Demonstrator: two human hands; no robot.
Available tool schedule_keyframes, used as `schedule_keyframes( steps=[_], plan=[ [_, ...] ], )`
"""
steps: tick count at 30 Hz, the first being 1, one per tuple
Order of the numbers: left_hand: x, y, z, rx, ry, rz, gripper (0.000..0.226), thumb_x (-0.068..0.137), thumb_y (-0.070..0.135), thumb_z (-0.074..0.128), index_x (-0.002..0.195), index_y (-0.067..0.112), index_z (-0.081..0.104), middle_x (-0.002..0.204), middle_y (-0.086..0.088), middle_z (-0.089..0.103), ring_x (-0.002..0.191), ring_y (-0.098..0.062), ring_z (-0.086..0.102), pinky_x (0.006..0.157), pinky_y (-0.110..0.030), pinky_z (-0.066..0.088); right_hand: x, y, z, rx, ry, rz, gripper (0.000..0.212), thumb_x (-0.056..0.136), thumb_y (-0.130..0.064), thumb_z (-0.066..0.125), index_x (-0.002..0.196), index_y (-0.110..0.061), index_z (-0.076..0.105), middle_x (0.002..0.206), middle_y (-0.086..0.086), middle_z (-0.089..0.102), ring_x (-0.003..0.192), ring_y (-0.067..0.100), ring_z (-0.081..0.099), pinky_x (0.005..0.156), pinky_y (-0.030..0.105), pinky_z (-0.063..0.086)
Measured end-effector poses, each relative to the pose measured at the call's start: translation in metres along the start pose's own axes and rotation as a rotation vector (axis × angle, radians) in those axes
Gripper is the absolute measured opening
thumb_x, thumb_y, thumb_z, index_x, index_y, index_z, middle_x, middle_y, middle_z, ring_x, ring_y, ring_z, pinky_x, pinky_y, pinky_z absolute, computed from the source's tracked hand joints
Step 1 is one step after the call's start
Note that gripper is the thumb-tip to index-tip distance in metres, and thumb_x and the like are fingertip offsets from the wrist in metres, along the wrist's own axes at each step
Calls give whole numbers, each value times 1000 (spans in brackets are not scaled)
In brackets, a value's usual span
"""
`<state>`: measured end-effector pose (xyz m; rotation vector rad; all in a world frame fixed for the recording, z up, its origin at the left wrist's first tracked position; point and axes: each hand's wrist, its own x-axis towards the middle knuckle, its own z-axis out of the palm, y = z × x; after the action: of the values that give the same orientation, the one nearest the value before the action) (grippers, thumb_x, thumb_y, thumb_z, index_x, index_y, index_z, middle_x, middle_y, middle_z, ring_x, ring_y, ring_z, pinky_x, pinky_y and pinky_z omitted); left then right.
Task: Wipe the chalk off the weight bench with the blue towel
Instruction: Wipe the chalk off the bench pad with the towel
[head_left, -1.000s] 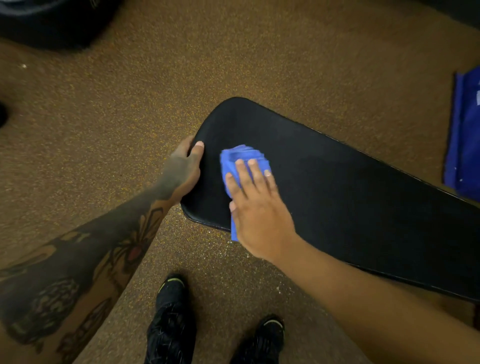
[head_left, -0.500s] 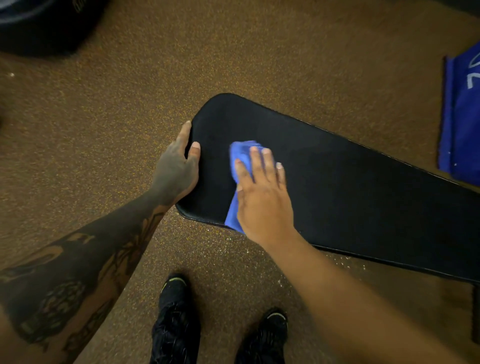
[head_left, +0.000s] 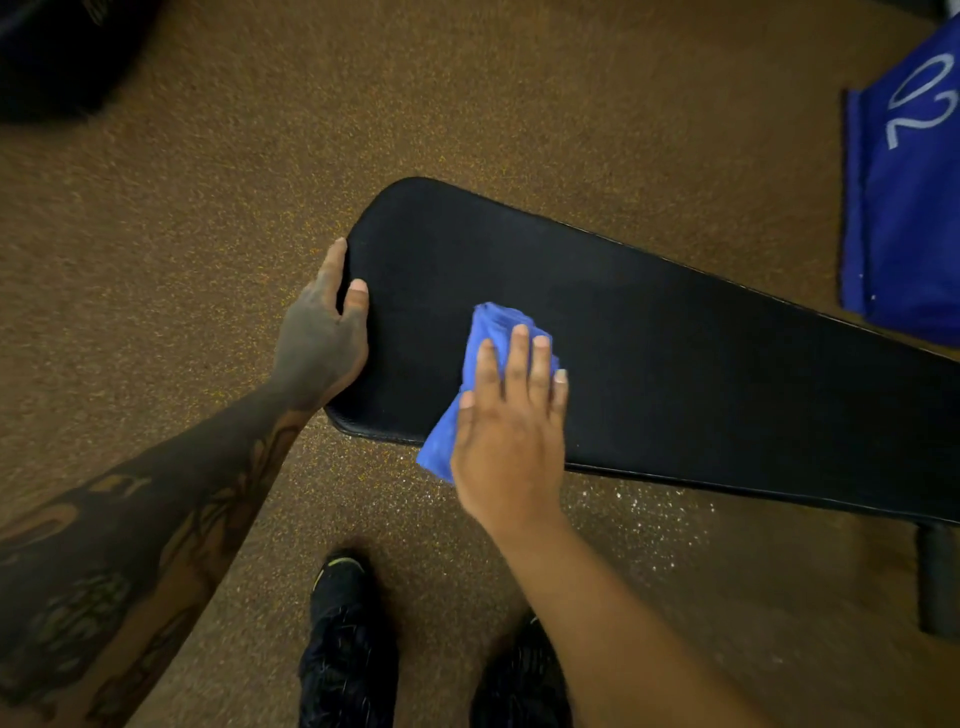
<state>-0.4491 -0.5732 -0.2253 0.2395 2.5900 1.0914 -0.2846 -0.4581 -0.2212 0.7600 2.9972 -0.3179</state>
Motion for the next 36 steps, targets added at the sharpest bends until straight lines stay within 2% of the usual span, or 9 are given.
schedule_keyframes(
  steps=[3,8,13,19,21,25,30,34,36],
  plan=[
    [0,-1,0,2,-10,-7,54,106,35,35,157,25,19,158,-7,37,144,-25,35,114,-34,26,4,11,-8,-23,42,248,58,102,-37,28,155,-13,24,164,19,8,152,36,3,121,56,8],
    [0,-2,1,7,-16,-11,55,106,37,34,157,27,18,157,-9,37,143,-27,35,114,-39,27,2,3,-11,-25,11,82,62,102,-42,31,158,-23,12,166,16,-2,152,36,-8,122,56,1],
    [2,-3,0,-8,-45,-29,55,105,37,34,157,28,17,157,-11,36,144,-29,34,117,-43,26,3,7,-4,9,-39,78,55,104,-39,22,156,-21,22,166,11,3,153,33,-5,123,53,3],
    [-1,1,-3,15,-61,-26,55,106,37,33,157,27,15,158,-12,35,144,-30,33,118,-44,25,-13,40,-5,48,132,550,58,102,-36,17,154,-11,27,165,14,9,153,34,1,122,56,7],
    [-2,3,-2,14,-61,-36,55,106,37,33,157,27,15,158,-12,35,144,-30,34,117,-44,25,-16,29,-4,70,132,483,57,102,-34,18,153,-11,28,165,13,10,153,34,1,122,54,4],
    [-2,4,-2,-1,-48,-29,55,106,35,33,157,26,16,157,-12,37,143,-29,35,116,-40,25,-25,17,6,54,38,21,52,104,-31,19,153,-16,26,166,9,12,153,29,0,123,53,7],
    [-2,3,-2,-12,-66,-32,55,106,36,33,157,27,14,160,-8,32,146,-26,31,117,-40,24,-9,33,-2,98,148,502,55,102,-32,23,153,-13,30,165,11,16,153,32,4,121,57,10],
    [-3,4,-3,-8,-61,-30,55,106,36,33,157,27,14,160,-8,32,146,-26,31,117,-40,24,-14,8,-1,59,22,50,56,98,-32,21,151,-17,34,164,8,20,153,33,7,119,64,10],
    [-3,4,-3,-6,-66,-25,55,106,36,33,157,27,14,159,-8,33,145,-27,33,116,-41,25,-2,23,-5,76,26,93,55,98,-32,27,151,-19,33,165,5,19,153,31,6,118,66,12]
  ],
)
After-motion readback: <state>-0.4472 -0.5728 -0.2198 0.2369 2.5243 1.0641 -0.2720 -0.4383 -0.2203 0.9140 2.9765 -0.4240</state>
